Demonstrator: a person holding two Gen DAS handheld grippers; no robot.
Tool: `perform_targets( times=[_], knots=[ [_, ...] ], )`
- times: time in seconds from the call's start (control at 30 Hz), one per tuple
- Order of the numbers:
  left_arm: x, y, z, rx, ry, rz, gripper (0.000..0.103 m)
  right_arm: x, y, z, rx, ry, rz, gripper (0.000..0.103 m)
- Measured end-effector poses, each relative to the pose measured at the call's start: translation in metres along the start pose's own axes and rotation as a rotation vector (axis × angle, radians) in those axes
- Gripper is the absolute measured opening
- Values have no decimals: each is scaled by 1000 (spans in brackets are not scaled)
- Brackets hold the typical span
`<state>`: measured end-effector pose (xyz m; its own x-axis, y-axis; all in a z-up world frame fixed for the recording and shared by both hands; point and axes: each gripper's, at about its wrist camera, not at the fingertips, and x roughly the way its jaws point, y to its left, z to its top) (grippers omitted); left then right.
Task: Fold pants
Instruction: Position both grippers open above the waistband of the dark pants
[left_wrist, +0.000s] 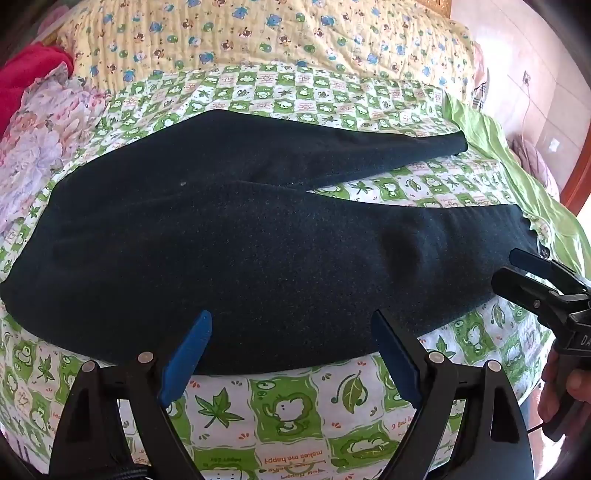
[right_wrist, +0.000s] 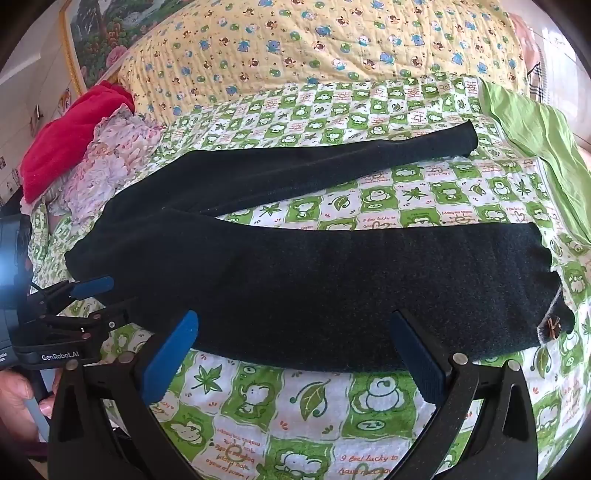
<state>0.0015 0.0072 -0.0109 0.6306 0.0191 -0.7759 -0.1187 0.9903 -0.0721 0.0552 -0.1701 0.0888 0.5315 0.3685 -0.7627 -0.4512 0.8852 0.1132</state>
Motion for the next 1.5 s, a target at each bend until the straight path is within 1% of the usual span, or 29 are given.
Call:
perform_targets(
  times=[0.67,0.83,0.9,1.17,1.37,1.5],
  knots=[
    [1,-1,0,1,3,0,88,0,3,0,0,-1,2,103],
    [0,-2,1,2,-1,-4,88,-1,-2,0,-1,-3,2,103],
    [-1,-3,1,3,-5,-5,88,0,3,2,2,-3,2,103],
    [-2,-1,1,2,-5,-11,88,0,3,1,0,-1,1,103],
    [-2,-1,2,2,-3,-20,88,0,2,2,2,-1,3,103],
    [-2,-3,3,14,4,-56,88,-1,3,4,3,-4,3,103]
  ],
)
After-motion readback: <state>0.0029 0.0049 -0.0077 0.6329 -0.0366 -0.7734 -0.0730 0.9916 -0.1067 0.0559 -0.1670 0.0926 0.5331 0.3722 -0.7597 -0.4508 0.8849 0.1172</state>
